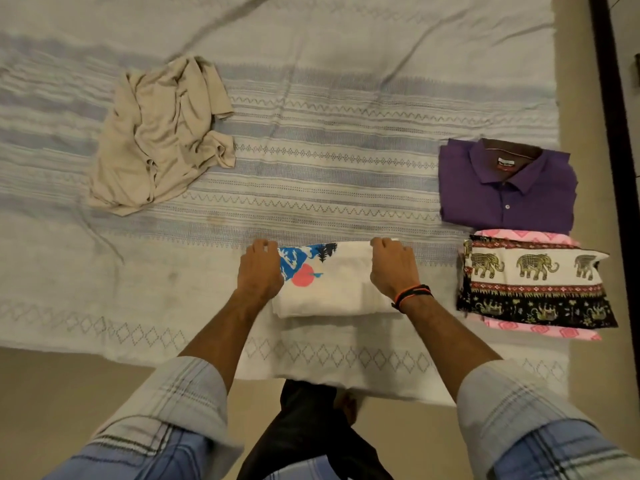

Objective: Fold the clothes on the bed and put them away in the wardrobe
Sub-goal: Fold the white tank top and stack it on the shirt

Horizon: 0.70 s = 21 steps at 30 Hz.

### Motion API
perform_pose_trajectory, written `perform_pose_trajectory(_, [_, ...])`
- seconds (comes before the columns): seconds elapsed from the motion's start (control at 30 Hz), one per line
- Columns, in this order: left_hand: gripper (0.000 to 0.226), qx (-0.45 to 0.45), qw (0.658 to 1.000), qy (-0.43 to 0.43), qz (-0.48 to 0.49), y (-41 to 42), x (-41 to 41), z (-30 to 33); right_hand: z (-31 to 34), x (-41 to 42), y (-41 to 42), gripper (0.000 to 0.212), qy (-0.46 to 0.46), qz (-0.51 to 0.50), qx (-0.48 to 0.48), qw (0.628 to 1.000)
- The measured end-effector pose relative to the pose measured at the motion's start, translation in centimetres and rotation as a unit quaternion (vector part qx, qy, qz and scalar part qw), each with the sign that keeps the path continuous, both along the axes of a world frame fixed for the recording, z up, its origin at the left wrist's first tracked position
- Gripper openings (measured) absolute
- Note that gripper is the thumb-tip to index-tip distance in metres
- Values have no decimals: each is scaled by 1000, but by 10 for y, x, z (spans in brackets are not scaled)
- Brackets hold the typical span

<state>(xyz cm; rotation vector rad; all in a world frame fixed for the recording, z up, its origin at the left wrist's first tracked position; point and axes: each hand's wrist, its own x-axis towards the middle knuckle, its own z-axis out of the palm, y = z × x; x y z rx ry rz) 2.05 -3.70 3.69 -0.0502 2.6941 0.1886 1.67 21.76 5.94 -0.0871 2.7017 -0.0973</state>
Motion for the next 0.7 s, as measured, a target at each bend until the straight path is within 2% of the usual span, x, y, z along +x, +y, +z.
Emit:
perform_pose_trajectory(0.13, [52,39,995,-77,58,-4,19,-36,-28,8,2,41,-91,-28,-4,995])
perform_pose_trajectory(0.23, [64,89,976,-137,145,-4,27,-54,-49,13,7,51,-121,-148,-58,980])
perform_pose_trajectory(0.37, [76,187,920,-141,314,0,32,-75,-79,16,12,92,-122,-342,-122,923])
perform_pose_trajectory(0.47, [81,238,868,-133,416,3,33,-85,-97,21,14,110,-116,-434,-162,879])
perform_pose_trajectory(0.57, [87,281,823,-159,468,7,28,-90,-109,24,18,109,-98,-474,-195,853])
perform_pose_trajectory(0.7, [96,315,805,-180,469,11,22,-98,-114,21,18,99,-127,-484,-258,826])
